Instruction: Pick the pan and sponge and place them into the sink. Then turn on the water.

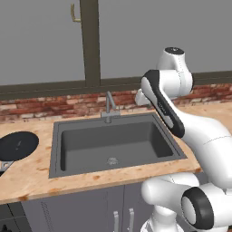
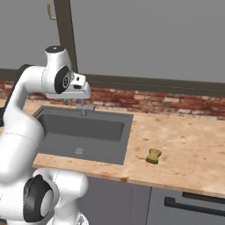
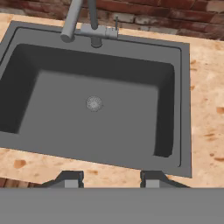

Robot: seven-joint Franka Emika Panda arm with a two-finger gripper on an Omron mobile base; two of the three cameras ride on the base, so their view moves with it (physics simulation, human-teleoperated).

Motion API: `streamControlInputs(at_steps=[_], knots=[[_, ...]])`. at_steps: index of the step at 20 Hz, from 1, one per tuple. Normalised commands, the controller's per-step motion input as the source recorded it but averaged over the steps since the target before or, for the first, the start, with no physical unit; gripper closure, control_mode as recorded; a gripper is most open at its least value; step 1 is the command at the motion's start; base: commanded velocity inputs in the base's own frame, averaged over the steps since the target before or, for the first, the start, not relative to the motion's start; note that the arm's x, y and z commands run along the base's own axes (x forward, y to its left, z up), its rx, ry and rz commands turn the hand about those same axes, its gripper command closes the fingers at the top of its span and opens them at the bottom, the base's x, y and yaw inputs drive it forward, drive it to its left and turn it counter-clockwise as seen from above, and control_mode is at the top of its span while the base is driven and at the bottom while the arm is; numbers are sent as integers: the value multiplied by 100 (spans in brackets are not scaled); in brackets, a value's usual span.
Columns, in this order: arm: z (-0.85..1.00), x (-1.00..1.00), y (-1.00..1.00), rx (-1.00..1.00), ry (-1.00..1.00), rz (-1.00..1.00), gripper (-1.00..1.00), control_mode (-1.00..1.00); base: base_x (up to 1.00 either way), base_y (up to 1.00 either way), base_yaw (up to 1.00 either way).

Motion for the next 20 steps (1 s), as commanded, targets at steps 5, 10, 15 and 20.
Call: streamControlInputs(at_steps=[5, 10, 15, 20], knots=[[-1, -7, 8, 1, 0, 0, -100, -100, 0, 0, 0], [-4, -14, 19, 1, 0, 0, -100, -100, 0, 0, 0], [-2, -12, 29, 0, 0, 0, -100, -100, 0, 0, 0], [-3, -10, 43, 0, 2, -3, -100, -100, 0, 0, 0]])
